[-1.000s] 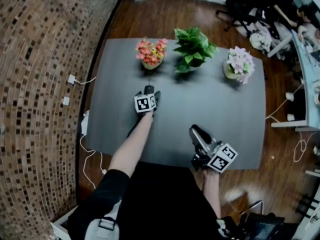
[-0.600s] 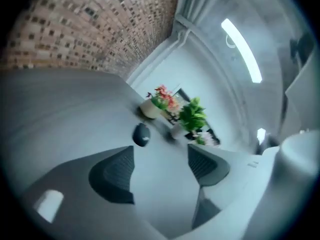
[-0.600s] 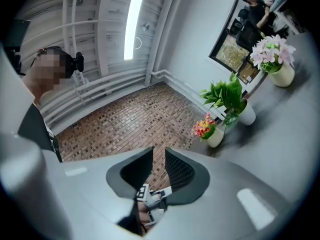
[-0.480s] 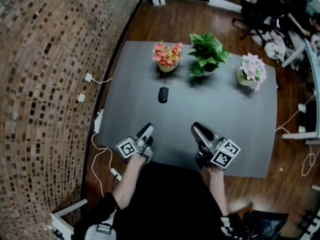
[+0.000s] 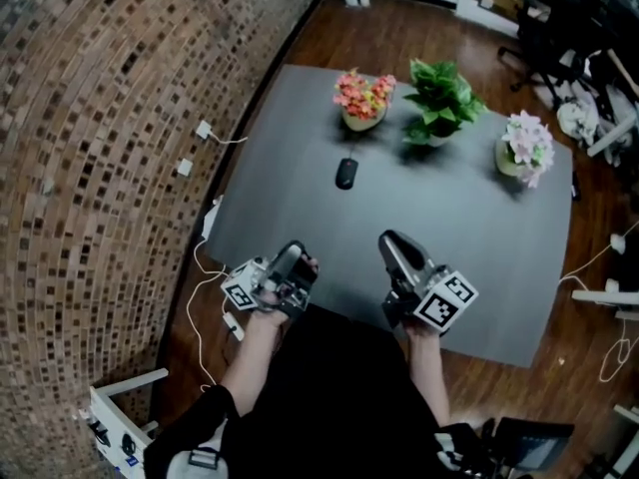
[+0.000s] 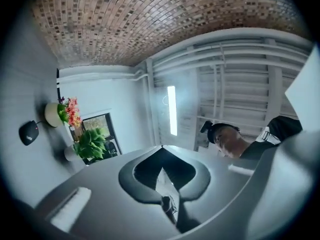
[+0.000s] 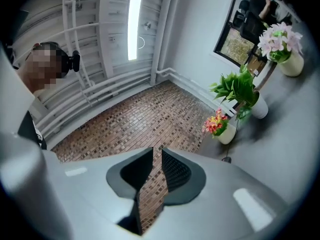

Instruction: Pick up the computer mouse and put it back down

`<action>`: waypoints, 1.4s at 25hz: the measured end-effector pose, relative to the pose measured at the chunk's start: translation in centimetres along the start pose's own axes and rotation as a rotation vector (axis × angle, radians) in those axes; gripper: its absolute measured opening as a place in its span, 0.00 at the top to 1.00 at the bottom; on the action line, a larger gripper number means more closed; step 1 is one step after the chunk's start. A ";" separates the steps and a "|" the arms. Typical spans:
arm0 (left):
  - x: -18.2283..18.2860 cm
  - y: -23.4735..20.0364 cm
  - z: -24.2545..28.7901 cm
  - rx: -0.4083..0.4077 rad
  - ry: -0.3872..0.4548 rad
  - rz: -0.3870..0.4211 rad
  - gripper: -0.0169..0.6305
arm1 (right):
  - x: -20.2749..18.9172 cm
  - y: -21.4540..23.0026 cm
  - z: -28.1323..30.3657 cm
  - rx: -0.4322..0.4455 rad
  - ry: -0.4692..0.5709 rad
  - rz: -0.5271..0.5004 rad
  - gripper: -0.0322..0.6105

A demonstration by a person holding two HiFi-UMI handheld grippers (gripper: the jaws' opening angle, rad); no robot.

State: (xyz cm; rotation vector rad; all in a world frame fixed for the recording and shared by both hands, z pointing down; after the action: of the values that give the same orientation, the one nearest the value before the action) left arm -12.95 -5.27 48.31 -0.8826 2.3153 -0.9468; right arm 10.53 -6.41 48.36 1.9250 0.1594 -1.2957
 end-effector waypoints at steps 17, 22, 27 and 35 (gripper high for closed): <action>-1.9 7.2 0.4 -0.062 -0.164 0.058 0.97 | 0.3 -3.4 -2.4 -0.120 0.051 -0.077 0.90; -1.1 10.7 -4.5 -0.041 -0.130 0.058 0.97 | -3.1 -9.9 0.2 -0.090 0.016 -0.076 0.93; -0.6 13.2 -7.5 -0.056 -0.098 0.038 0.97 | -5.9 -15.4 0.7 -0.111 -0.014 -0.110 0.94; -0.5 14.9 -9.5 -0.039 -0.150 0.017 0.97 | -8.4 -19.6 2.3 -0.122 -0.005 -0.149 0.95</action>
State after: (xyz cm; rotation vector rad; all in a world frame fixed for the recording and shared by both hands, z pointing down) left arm -24.31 7.39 43.45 -0.9163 2.2164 -0.8030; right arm -4.89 7.95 44.43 1.8340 0.3763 -1.3557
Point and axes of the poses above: the fingertips, and each gripper's own axes: z forward along the fingers, y to its right, x out of its top, the point moved 5 cm from there along -z, backward along the fingers, and after that the axes turned 13 degrees about -z, right-handed, at the moved point
